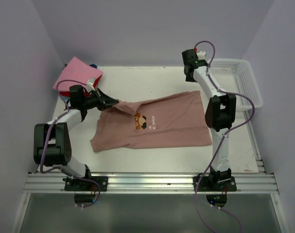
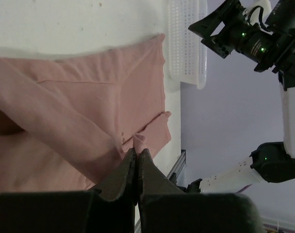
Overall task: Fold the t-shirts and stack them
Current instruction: Fold the tshirt
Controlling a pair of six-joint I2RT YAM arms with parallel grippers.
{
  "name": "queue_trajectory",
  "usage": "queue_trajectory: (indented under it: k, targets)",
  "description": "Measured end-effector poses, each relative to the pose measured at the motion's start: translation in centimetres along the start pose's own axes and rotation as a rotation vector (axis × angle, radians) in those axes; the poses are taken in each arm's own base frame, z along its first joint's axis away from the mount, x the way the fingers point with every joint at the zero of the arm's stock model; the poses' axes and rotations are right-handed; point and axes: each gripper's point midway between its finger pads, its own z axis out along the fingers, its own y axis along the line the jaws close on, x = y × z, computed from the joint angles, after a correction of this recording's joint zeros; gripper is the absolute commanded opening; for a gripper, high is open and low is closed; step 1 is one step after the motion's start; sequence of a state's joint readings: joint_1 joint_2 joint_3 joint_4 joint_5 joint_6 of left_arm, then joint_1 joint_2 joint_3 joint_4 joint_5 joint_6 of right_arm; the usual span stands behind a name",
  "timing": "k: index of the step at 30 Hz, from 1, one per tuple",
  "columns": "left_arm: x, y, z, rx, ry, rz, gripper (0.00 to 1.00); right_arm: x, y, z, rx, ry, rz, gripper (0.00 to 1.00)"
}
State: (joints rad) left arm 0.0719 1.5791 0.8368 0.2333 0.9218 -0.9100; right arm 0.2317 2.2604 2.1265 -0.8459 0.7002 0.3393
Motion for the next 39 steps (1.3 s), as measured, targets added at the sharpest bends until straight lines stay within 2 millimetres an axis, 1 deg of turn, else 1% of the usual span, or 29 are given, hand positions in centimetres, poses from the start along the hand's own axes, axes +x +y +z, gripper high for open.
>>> queue_trajectory:
  k: [1, 4, 6, 8, 10, 12, 16, 20, 23, 25, 28, 32, 33, 36, 39]
  targets:
    - [0.6, 0.1, -0.3, -0.007, 0.006, -0.005, 0.00, 0.2, 0.1, 0.3, -0.007, 0.008, 0.000, 0.72]
    - [3.0, 0.6, -1.7, -0.044, 0.021, -0.012, 0.00, 1.0, 0.6, 1.6, -0.017, 0.038, -0.004, 0.72]
    - [4.0, 0.5, -2.4, -0.056, 0.026, 0.003, 0.00, 1.6, 0.7, 2.3, -0.015, 0.057, -0.012, 0.71]
    - [4.9, 0.5, -3.1, -0.066, 0.026, 0.023, 0.00, 2.0, 0.9, 2.6, -0.020, 0.068, -0.015, 0.71]
    - [6.0, 0.9, -3.7, -0.082, 0.028, 0.029, 0.00, 2.0, 0.9, 2.7, -0.027, 0.072, -0.013, 0.71]
    - [7.2, 1.9, -4.0, -0.101, 0.038, 0.021, 0.00, 2.0, 1.0, 2.7, -0.031, 0.070, -0.011, 0.71]
    - [9.0, 4.4, -4.2, -0.157, 0.067, -0.025, 0.00, 2.1, 1.3, 2.6, -0.047, 0.075, -0.011, 0.71]
    - [10.4, 6.9, -3.9, -0.206, 0.098, -0.071, 0.00, 2.2, 1.4, 2.6, -0.054, 0.082, -0.012, 0.70]
    - [10.8, 8.1, -3.8, -0.231, 0.111, -0.094, 0.00, 2.5, 1.4, 2.7, -0.051, 0.088, -0.009, 0.69]
    - [10.9, 8.3, -3.7, -0.236, 0.115, -0.100, 0.00, 3.3, 1.4, 3.0, -0.044, 0.103, -0.013, 0.69]
    - [10.8, 8.3, -3.7, -0.234, 0.113, -0.095, 0.00, 6.0, 1.3, 3.7, -0.023, 0.158, -0.032, 0.66]
    - [10.6, 7.8, -3.8, -0.225, 0.103, -0.079, 0.00, 10.3, 0.8, 4.5, 0.014, 0.238, -0.042, 0.61]
    - [10.4, 7.6, -3.8, -0.220, 0.098, -0.070, 0.00, 10.9, 0.5, 4.5, 0.028, 0.240, -0.033, 0.60]
    - [10.0, 6.7, -4.0, -0.207, 0.084, -0.044, 0.00, 11.5, -0.1, 3.6, 0.026, 0.238, 0.005, 0.60]
    - [9.4, 5.9, -4.1, -0.198, 0.078, -0.013, 0.00, 11.3, 0.0, 3.5, 0.024, 0.229, 0.037, 0.59]
